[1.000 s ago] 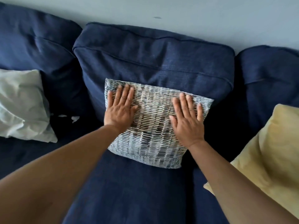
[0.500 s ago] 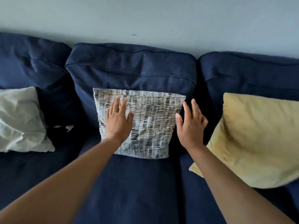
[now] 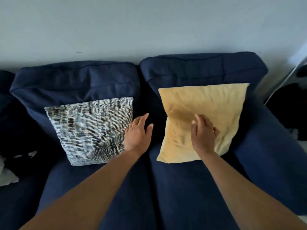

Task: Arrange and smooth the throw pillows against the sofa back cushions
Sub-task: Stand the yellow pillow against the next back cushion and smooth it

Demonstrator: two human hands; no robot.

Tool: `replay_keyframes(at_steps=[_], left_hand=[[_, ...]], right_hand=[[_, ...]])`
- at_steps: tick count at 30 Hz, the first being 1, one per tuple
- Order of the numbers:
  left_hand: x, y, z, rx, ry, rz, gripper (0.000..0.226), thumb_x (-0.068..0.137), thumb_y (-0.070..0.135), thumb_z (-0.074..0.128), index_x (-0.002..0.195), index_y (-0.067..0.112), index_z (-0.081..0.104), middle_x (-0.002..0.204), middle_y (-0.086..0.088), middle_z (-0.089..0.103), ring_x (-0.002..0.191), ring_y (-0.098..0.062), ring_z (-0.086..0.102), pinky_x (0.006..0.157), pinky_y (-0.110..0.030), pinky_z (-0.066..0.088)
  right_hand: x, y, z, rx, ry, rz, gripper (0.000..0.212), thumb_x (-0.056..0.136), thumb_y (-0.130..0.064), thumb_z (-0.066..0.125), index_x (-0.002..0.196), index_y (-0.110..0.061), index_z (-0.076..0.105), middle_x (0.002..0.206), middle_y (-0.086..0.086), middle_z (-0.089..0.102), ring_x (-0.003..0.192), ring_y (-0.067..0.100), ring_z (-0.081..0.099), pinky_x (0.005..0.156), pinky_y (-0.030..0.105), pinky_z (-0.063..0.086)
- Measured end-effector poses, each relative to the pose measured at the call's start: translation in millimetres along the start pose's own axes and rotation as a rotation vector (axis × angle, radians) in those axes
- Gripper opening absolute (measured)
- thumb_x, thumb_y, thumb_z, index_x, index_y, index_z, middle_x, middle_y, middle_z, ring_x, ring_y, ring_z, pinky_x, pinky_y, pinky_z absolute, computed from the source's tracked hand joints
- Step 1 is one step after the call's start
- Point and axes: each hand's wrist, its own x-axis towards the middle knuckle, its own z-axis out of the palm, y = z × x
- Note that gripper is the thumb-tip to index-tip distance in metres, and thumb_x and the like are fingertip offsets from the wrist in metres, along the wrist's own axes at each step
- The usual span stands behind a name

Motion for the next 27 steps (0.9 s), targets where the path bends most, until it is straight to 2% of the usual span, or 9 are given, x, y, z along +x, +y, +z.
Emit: replay_keyframes(at_steps=[5, 7, 9, 13, 16, 19, 23, 25, 27], left_hand=[[15, 48, 53, -0.026, -0.180, -0.136, 0.070, 0.100, 0.061, 0.038, 0.160, 0.029, 0.022, 0.157, -0.008, 0.040, 0.141, -0.030, 0.040, 0.112, -0.051, 0.035], [22, 67, 75, -0.136, -0.203, -0.256, 0.084, 0.094, 0.072, 0.039, 0.161, 0.032, 0.010, 0.160, -0.009, 0.034, 0.145, -0.031, 0.034, 0.115, -0.052, 0.029], [30, 86, 95, -0.285, -0.183, -0.365, 0.098, 0.086, 0.080, 0.044, 0.161, 0.037, -0.002, 0.163, -0.009, 0.031, 0.146, -0.032, 0.033, 0.117, -0.053, 0.029], [48, 118, 127, -0.479, -0.027, -0.471, 0.112, 0.080, 0.080, 0.055, 0.157, 0.040, -0.016, 0.165, -0.003, 0.028, 0.146, -0.029, 0.036, 0.116, -0.052, 0.033], [60, 135, 145, -0.497, 0.126, -0.541, 0.116, 0.078, 0.078, 0.062, 0.156, 0.043, -0.017, 0.163, -0.006, 0.030, 0.142, -0.031, 0.041, 0.114, -0.049, 0.036], [68, 143, 161, -0.499, 0.262, -0.580, 0.118, 0.078, 0.072, 0.068, 0.156, 0.044, -0.015, 0.160, -0.010, 0.032, 0.137, -0.033, 0.046, 0.108, -0.043, 0.036], [75, 145, 173, -0.502, 0.372, -0.588, 0.119, 0.075, 0.068, 0.074, 0.157, 0.047, -0.009, 0.151, -0.011, 0.039, 0.131, -0.031, 0.050, 0.101, -0.039, 0.040], [78, 146, 174, -0.514, 0.419, -0.563, 0.117, 0.073, 0.066, 0.076, 0.156, 0.051, -0.006, 0.148, -0.007, 0.041, 0.126, -0.024, 0.051, 0.098, -0.034, 0.040], [80, 146, 174, -0.524, 0.448, -0.521, 0.114, 0.074, 0.064, 0.076, 0.155, 0.053, -0.004, 0.147, -0.001, 0.043, 0.119, -0.013, 0.048, 0.097, -0.032, 0.038]], right_hand=[[27, 74, -35, 0.108, 0.076, 0.161, 0.038, 0.105, -0.029, 0.039, 0.138, -0.017, 0.054, 0.140, 0.005, 0.055, 0.123, 0.023, 0.054, 0.104, 0.046, 0.027], [45, 107, -46, 0.159, 0.038, 0.229, 0.043, 0.105, -0.032, 0.038, 0.143, -0.014, 0.049, 0.143, 0.009, 0.051, 0.119, 0.025, 0.056, 0.105, 0.047, 0.027], [66, 139, -56, 0.237, -0.013, 0.305, 0.051, 0.105, -0.041, 0.038, 0.149, -0.015, 0.042, 0.150, 0.008, 0.046, 0.125, 0.026, 0.054, 0.109, 0.050, 0.028], [110, 191, -68, 0.498, -0.157, 0.424, 0.074, 0.098, -0.059, 0.045, 0.159, -0.024, 0.022, 0.162, -0.001, 0.033, 0.142, 0.020, 0.042, 0.117, 0.050, 0.029], [141, 218, -68, 0.696, -0.271, 0.492, 0.090, 0.092, -0.066, 0.052, 0.161, -0.031, 0.006, 0.167, 0.001, 0.020, 0.149, 0.021, 0.032, 0.118, 0.044, 0.031], [166, 227, -60, 0.766, -0.374, 0.502, 0.104, 0.085, -0.071, 0.058, 0.160, -0.037, -0.005, 0.169, 0.004, 0.013, 0.152, 0.024, 0.025, 0.120, 0.047, 0.027], [184, 220, -41, 0.819, -0.432, 0.463, 0.116, 0.079, -0.069, 0.068, 0.157, -0.042, -0.014, 0.167, -0.001, 0.022, 0.146, 0.023, 0.035, 0.111, 0.040, 0.033], [186, 213, -32, 0.799, -0.388, 0.414, 0.116, 0.080, -0.063, 0.072, 0.157, -0.042, -0.011, 0.162, -0.006, 0.030, 0.132, 0.016, 0.045, 0.100, 0.033, 0.036], [186, 201, -26, 0.751, -0.320, 0.332, 0.113, 0.081, -0.058, 0.074, 0.159, -0.040, -0.006, 0.146, -0.013, 0.041, 0.114, 0.008, 0.046, 0.093, 0.030, 0.037]])
